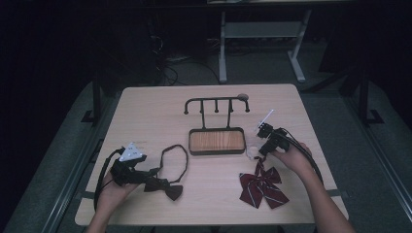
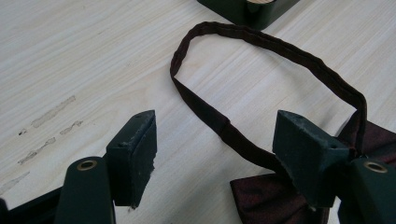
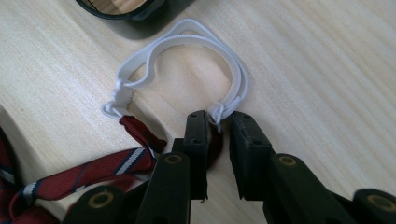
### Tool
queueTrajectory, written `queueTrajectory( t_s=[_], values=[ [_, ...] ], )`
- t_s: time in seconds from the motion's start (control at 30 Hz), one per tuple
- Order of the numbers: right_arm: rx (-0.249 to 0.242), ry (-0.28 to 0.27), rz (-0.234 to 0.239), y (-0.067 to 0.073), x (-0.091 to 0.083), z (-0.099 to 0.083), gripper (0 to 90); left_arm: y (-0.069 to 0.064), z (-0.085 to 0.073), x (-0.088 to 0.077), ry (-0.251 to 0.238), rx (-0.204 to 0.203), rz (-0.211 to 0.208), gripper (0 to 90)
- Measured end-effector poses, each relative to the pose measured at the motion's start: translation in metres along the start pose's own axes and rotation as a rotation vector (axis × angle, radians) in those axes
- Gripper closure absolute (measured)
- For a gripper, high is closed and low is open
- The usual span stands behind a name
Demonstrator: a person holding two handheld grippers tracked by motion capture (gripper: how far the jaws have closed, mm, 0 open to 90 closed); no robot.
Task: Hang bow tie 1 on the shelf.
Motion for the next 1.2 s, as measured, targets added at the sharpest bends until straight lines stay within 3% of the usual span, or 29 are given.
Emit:
queueTrajectory(
  t_s=[0.2,0.37,0.73,0.97,1.2],
  values=[
    [-0.010,-0.006,0.010,0.000,-0.001,-0.002,84.2,-0.001,0.000,0.000,0.000,0.001,-0.001,31.1],
    [-0.019,-0.018,0.021,0.001,-0.005,-0.003,85.4,-0.001,0.000,0.000,-0.005,-0.004,-0.001,31.1],
    [-0.067,-0.030,0.073,0.003,-0.028,-0.012,85.6,-0.002,0.000,0.000,-0.002,-0.004,-0.002,31.1],
    [-0.075,-0.088,0.151,0.004,-0.046,-0.016,85.6,-0.002,0.000,0.001,-0.002,0.000,-0.004,31.1],
    [-0.120,-0.096,0.166,0.009,-0.062,-0.016,85.7,-0.002,0.000,0.001,-0.001,0.001,-0.005,31.1]
  ],
)
Point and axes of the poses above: each handheld gripper's, and its own axes: x roughly forward along the jaws, z roughly out of its top, y roughly to its left, the point moved 4 cm from there along x, roughly forward along the jaws, and after that the axes turned 2 degrees about y, right-handed, at the moved point
